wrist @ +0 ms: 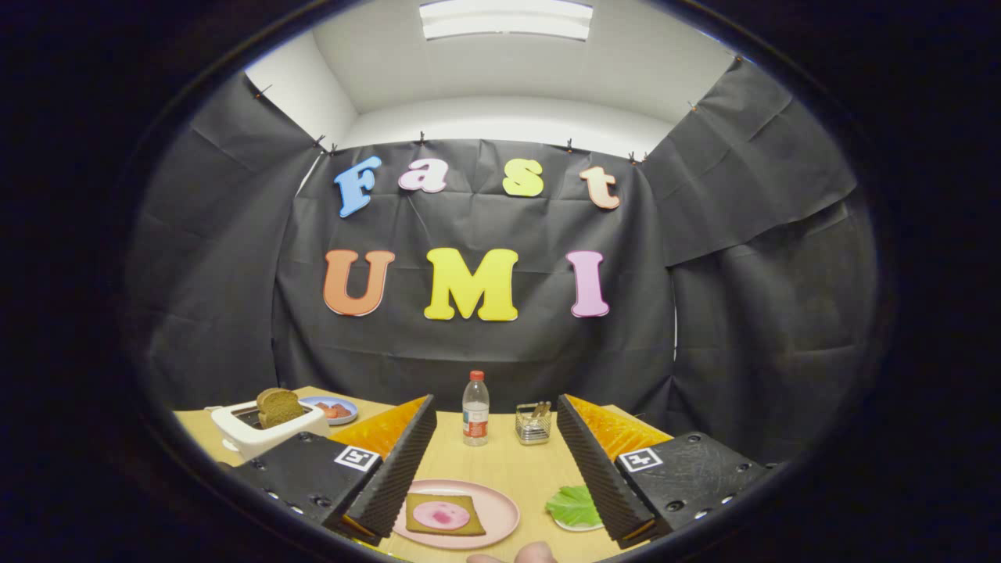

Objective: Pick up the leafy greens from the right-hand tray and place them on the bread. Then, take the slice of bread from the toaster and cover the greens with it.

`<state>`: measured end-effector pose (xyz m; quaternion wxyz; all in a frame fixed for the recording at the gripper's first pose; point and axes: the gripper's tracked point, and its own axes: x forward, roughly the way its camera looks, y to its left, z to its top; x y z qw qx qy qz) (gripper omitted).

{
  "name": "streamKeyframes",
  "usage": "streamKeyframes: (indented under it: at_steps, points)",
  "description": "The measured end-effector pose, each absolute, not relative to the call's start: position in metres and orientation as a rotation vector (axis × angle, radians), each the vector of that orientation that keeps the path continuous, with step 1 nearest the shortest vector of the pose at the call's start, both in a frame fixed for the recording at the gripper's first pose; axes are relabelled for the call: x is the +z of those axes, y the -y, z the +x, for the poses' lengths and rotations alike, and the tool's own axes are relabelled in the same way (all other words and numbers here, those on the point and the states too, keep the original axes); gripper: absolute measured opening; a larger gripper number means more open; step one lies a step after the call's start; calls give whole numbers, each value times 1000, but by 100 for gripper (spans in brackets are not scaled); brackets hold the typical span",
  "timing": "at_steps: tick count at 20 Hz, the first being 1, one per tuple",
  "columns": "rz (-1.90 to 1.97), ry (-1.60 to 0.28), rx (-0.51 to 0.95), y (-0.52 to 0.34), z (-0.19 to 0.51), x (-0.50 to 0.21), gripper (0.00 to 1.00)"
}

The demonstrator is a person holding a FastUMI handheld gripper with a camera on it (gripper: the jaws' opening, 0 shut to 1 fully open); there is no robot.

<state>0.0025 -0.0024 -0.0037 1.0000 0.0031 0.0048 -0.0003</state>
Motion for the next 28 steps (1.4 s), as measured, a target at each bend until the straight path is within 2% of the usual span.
streamKeyframes:
  at_steps: [5,11,19,23,28]
  points:
    - [22,-29,-5,18,6,-8,95]
    - [31,-61,-50,91,14,-22,95]
    - [129,-353,-70,186,35,-121,95]
    - [265,-542,-49,208,53,-176,96]
    - [423,-684,-60,216,68,-226,96]
